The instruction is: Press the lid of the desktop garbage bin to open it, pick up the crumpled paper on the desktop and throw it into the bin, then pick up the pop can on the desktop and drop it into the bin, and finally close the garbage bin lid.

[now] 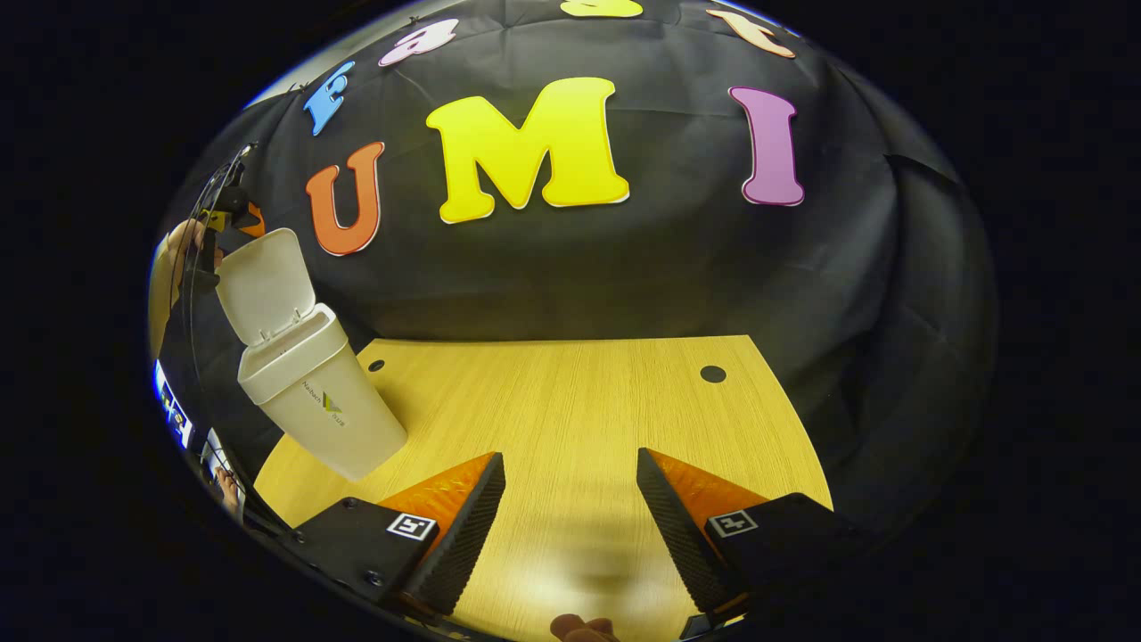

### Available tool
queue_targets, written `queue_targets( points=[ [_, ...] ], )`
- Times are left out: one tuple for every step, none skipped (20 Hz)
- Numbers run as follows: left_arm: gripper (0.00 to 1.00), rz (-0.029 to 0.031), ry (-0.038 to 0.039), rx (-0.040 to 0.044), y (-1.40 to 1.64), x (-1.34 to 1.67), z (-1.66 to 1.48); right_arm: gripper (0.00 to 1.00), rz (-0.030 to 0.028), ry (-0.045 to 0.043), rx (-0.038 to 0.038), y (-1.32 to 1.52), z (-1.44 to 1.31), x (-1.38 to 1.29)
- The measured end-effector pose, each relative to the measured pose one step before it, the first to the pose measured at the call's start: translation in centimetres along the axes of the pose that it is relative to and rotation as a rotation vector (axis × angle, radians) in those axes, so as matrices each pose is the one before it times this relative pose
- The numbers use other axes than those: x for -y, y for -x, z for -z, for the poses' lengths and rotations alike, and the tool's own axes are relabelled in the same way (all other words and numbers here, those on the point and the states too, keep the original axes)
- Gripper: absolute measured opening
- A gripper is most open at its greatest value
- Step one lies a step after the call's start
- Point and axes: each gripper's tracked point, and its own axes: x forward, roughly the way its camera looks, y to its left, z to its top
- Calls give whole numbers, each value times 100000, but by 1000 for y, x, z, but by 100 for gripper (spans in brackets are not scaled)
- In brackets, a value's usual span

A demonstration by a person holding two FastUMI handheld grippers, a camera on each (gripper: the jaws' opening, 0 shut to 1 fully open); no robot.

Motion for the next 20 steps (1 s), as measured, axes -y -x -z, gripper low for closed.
queue_targets(
  points=[
    [98,-507,-1093,-3,345,-340,441,94,-227,-67,-331,139,268,63],
    [99,117,-1624,81,341,-59,574,95,-749,-280,-96,271,208,-42],
    [99,269,-671,-1591,140,154,1386,95,-689,-129,1,193,282,1],
    [100,1740,1034,-2874,166,752,1723,95,-501,351,-313,250,325,58],
    [100,637,1413,-3719,121,356,1908,94,-594,408,-336,223,421,117],
    [98,-513,1399,-3033,-146,75,1802,95,-513,225,-140,202,268,80],
    [98,221,506,-1912,121,34,1609,95,-340,126,-42,183,282,178],
    [98,-286,-348,-670,-255,-296,1048,94,-274,312,-106,260,379,266],
    [98,-487,-1125,-44,-178,-263,890,95,34,400,-423,170,559,343],
    [98,165,-75,-547,134,-86,1088,95,146,419,-705,107,511,338],
    [98,-682,-711,1529,111,-3,375,95,-191,422,-879,168,584,276],
    [100,-869,-861,1209,4,-160,75,95,39,442,-770,159,379,356],
    [98,-612,-310,-236,66,36,317,95,362,388,-718,128,477,543],
    [98,-371,458,-784,68,118,505,95,-20,-228,-556,108,242,415],
    [98,44,886,-1164,-158,178,605,95,-62,-412,-459,162,236,380],
    [98,-398,-70,-973,-2,-137,584,95,344,-185,-351,-7,106,431],
    [98,-234,53,207,-89,-25,448,95,9,-163,-410,34,201,380],
    [98,-334,-896,68,-79,109,357,95,-15,-87,-332,-23,100,302],
    [98,-500,-1008,-510,9,15,468,95,10,220,-382,124,185,326],
    [98,-335,-327,-306,-114,4,499,95,-114,398,-375,58,130,203]
  ],
)
